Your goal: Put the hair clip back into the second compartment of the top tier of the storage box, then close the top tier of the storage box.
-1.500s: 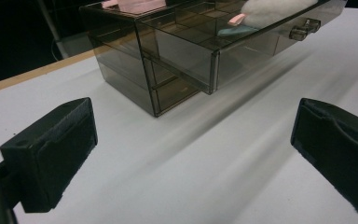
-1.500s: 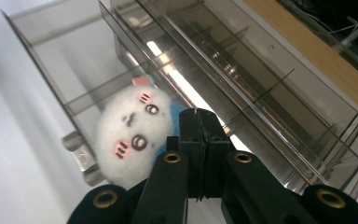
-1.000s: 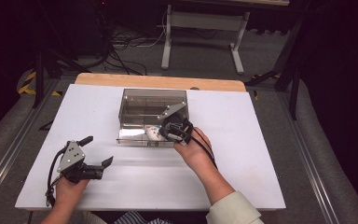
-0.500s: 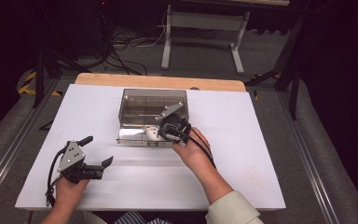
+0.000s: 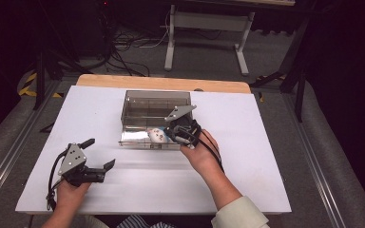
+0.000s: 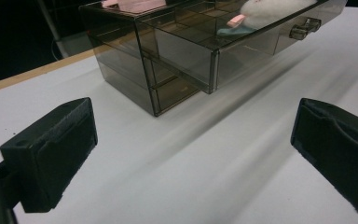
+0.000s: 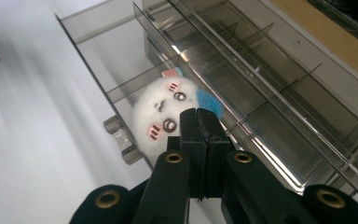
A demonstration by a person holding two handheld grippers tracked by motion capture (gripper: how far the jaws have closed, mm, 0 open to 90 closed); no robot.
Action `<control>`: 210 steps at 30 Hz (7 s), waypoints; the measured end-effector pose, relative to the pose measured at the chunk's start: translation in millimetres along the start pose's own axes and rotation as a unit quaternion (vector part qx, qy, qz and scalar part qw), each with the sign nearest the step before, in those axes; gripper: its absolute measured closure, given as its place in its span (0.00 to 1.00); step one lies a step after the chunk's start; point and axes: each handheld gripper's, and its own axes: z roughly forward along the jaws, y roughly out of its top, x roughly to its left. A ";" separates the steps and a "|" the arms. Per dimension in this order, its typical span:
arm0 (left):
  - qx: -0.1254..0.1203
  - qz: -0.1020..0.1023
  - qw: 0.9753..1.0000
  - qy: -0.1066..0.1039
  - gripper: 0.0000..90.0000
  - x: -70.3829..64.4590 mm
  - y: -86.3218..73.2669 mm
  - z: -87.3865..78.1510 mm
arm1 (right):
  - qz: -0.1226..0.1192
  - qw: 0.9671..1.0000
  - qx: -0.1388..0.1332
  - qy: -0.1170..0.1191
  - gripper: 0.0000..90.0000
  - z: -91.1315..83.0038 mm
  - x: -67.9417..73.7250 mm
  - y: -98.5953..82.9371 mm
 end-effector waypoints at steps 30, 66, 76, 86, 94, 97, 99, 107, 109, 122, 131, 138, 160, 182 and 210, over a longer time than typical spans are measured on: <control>0.000 0.000 1.000 -0.001 0.02 -0.1 0.2 0.3 | -0.093 0.991 -0.031 0.088 1.00 -11.4 4.7 -19.4; 0.001 0.001 1.000 -0.002 0.02 -0.3 0.2 0.3 | -0.161 0.982 0.044 0.089 1.00 13.5 11.0 -25.5; 0.001 0.001 1.000 -0.002 0.02 -0.4 0.2 0.4 | -0.159 0.984 0.044 0.069 1.00 19.4 13.0 -25.3; 0.001 0.001 1.000 -0.002 0.02 -0.2 0.2 0.4 | -0.149 0.987 0.038 0.039 1.00 23.1 8.3 -20.6; 0.001 0.001 1.000 -0.002 0.02 -0.2 0.2 0.3 | -0.122 0.992 0.024 0.021 1.00 26.3 0.8 -17.5; 0.001 0.001 1.000 -0.002 0.02 -0.1 0.2 0.3 | -0.112 0.993 0.017 0.017 1.00 26.4 -1.1 -16.3; 0.001 0.001 1.000 -0.003 0.02 0.0 0.2 0.4 | -0.108 0.994 0.016 0.010 1.00 27.5 -2.3 -15.6; 0.001 0.001 1.000 -0.003 0.02 -0.2 0.2 0.4 | -0.085 0.996 0.011 0.001 1.00 31.2 -6.2 -14.0; 0.000 0.001 1.000 -0.003 0.02 -0.4 0.2 0.4 | -0.084 0.996 0.011 -0.004 1.00 32.4 -6.6 -13.5; 0.000 0.000 1.000 -0.004 0.02 -0.4 0.2 0.5 | -0.068 0.997 0.004 -0.024 1.00 38.1 -10.8 -11.5; 0.000 0.000 1.000 -0.004 0.02 -0.4 0.2 0.4 | -0.053 0.998 0.001 -0.044 1.00 43.5 -14.2 -10.0; 0.000 0.000 1.000 -0.004 0.02 -0.5 0.1 0.4 | -0.047 0.998 -0.006 -0.050 1.00 47.8 -17.3 -9.6; -0.002 -0.006 1.000 -0.004 0.02 -0.6 0.1 0.5 | -0.036 0.996 -0.017 -0.075 0.97 52.1 -16.7 -6.0; 0.000 -0.001 1.000 -0.003 0.02 -0.1 0.2 0.5 | -0.017 0.996 -0.085 -0.011 0.07 2.1 -22.4 -13.3; 0.001 0.000 1.000 -0.002 0.02 -0.3 0.3 0.6 | 0.014 0.984 -0.178 -0.025 0.00 -45.7 -36.6 -81.5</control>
